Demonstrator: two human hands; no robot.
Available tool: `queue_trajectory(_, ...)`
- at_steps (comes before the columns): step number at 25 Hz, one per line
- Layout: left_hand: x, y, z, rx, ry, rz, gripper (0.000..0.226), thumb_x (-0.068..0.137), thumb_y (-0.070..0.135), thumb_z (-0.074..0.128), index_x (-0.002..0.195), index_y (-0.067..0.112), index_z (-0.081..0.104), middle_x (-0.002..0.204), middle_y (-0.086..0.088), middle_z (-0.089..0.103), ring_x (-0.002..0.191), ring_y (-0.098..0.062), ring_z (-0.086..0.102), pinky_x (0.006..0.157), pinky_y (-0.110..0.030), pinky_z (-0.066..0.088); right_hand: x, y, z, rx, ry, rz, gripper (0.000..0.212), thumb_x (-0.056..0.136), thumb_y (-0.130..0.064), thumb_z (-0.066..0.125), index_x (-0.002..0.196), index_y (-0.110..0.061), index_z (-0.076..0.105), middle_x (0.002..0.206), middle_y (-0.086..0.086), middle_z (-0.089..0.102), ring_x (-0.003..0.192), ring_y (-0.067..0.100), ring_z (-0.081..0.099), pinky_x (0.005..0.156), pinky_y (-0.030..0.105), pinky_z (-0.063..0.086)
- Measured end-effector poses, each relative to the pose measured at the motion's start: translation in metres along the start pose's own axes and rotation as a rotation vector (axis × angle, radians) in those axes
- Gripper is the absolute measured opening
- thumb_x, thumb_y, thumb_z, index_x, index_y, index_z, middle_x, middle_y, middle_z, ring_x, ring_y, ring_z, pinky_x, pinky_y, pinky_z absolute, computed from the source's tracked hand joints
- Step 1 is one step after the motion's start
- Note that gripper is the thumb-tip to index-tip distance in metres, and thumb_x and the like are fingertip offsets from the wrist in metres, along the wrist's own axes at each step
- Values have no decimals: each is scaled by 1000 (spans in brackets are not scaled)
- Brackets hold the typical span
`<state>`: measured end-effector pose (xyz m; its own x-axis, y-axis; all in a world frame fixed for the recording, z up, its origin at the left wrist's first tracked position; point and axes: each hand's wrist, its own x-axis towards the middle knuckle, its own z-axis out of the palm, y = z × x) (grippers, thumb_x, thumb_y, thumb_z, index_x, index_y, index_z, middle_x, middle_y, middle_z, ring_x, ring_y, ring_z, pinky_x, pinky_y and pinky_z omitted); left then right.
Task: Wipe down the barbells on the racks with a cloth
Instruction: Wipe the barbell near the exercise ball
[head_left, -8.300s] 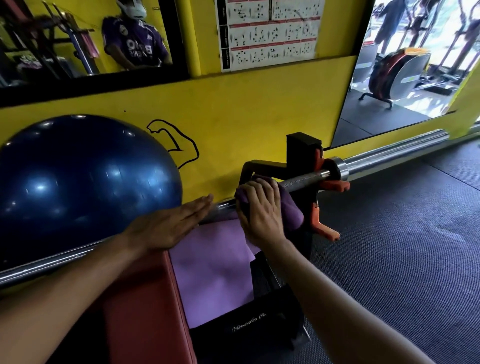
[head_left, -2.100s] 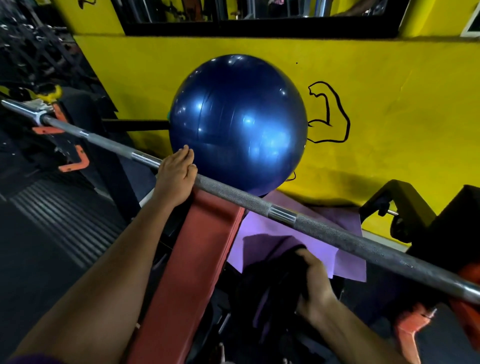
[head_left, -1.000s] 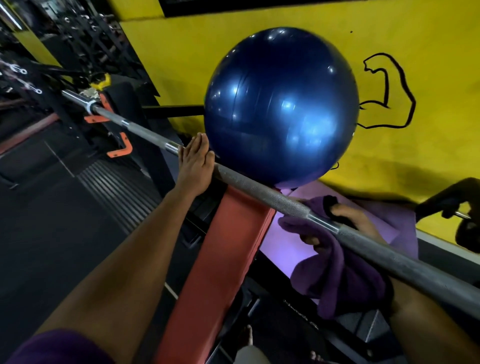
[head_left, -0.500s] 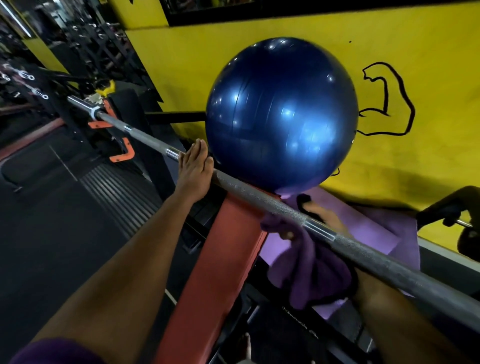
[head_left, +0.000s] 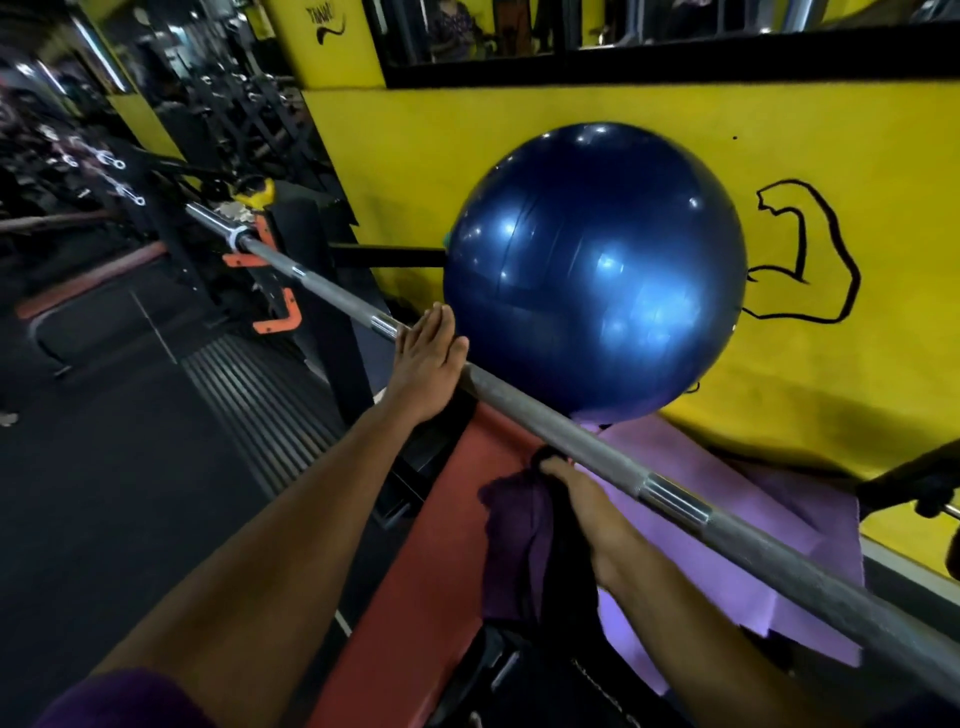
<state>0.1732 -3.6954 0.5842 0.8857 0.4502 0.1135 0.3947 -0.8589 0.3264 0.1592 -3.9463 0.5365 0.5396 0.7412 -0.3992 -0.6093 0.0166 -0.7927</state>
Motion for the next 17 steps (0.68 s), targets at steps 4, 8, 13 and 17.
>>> queue_trajectory(4,2,-15,-8,-44,-10,60,61,110,44,20,161,16,6,170,-2,2,156,-14,-1,124,-35,-5,-17,-11,32,-493,15,-160,22,96,-17,59,116,-23,67,107,-12,70,86,-11,62,77,6,45)
queue_trajectory(8,16,-56,-26,-144,116,120,64,108,45,24,158,5,22,167,-12,18,156,-24,11,126,-37,6,-22,-64,82,-953,48,-581,55,85,-33,63,138,-34,48,127,-13,57,112,-8,53,98,14,39)
queue_trajectory(13,61,-109,-45,3,80,112,90,91,63,4,158,5,24,166,-14,19,155,-30,13,126,-49,6,-31,-108,115,-1441,454,-932,80,78,-38,66,151,-27,34,143,-5,37,123,22,49,92,37,52)
queue_trajectory(17,74,-122,-27,3,84,137,86,92,60,-2,161,12,16,167,-10,19,155,-26,11,123,-51,-2,-15,-107,122,-1640,720,-1001,71,84,-49,50,149,-24,41,148,5,41,115,33,48,93,48,48)
